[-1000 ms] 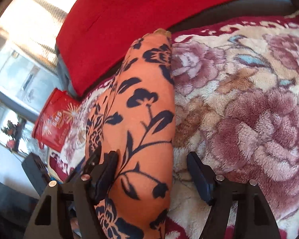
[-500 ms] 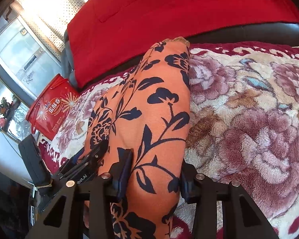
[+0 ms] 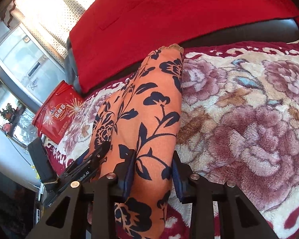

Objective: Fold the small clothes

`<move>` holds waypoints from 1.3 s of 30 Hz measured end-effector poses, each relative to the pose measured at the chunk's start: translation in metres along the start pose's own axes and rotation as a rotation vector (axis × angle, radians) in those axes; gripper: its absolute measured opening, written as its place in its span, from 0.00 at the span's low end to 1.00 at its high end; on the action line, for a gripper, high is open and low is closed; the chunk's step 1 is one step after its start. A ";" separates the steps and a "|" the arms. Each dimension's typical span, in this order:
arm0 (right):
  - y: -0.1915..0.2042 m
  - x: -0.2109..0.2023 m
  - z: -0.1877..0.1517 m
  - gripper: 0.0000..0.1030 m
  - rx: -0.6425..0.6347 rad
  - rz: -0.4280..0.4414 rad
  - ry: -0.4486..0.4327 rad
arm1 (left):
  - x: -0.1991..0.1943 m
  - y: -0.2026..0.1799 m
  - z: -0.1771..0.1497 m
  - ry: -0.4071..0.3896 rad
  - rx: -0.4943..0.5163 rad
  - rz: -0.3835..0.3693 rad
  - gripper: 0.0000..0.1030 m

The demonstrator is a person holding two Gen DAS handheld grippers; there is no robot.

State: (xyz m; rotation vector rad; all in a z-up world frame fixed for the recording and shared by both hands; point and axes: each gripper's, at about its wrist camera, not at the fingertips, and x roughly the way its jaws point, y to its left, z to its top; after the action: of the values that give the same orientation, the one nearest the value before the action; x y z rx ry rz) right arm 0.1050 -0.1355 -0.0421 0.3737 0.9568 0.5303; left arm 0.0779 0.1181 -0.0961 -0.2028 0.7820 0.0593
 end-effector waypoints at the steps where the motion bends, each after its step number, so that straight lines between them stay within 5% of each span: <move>1: -0.001 -0.003 0.000 0.33 0.003 0.002 -0.003 | 0.000 0.000 0.000 -0.001 0.001 0.000 0.75; 4: -0.005 -0.013 -0.001 0.28 0.008 0.005 -0.016 | -0.003 0.000 -0.001 -0.005 0.005 -0.004 0.75; 7: -0.013 -0.030 -0.002 0.11 0.009 -0.010 -0.033 | -0.005 0.000 -0.002 -0.009 0.013 -0.004 0.75; 12: -0.065 -0.034 -0.008 0.12 0.158 -0.050 0.076 | -0.007 -0.003 -0.003 -0.015 0.019 0.011 0.75; 15: -0.090 -0.051 -0.018 0.16 0.259 -0.018 0.012 | -0.008 -0.003 -0.004 -0.016 0.014 0.017 0.75; 16: -0.093 -0.056 -0.019 0.27 0.273 -0.012 -0.009 | -0.008 -0.004 -0.004 -0.018 0.014 0.018 0.75; 17: -0.095 -0.062 -0.020 0.60 0.284 -0.016 -0.028 | -0.009 -0.004 -0.004 -0.018 0.014 0.018 0.75; 19: -0.096 -0.071 -0.021 1.00 0.305 -0.017 -0.067 | -0.011 -0.002 -0.003 -0.019 0.003 0.009 0.75; 24: -0.081 -0.079 -0.011 1.00 0.261 0.051 -0.074 | -0.043 0.014 0.008 -0.116 -0.064 -0.057 0.75; 30: -0.029 -0.030 0.010 1.00 0.104 0.086 0.002 | -0.028 0.057 0.008 0.027 -0.282 -0.237 0.76; 33: -0.018 0.014 0.024 0.98 0.101 0.065 0.063 | -0.018 0.062 0.006 0.060 -0.305 -0.237 0.76; 34: -0.014 0.030 0.028 0.89 0.083 0.051 0.092 | -0.016 0.063 0.006 0.069 -0.304 -0.229 0.76; 35: -0.009 0.048 0.030 0.66 0.060 0.030 0.133 | -0.014 0.063 0.005 0.076 -0.306 -0.229 0.76; 39: 0.010 0.052 0.033 0.49 -0.003 -0.007 0.119 | -0.015 0.056 0.002 0.071 -0.267 -0.185 0.76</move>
State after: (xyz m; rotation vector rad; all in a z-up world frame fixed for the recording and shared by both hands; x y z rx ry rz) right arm 0.1542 -0.0996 -0.0542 0.3386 1.0715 0.5524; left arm 0.0610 0.1740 -0.0931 -0.5321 0.8222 -0.0187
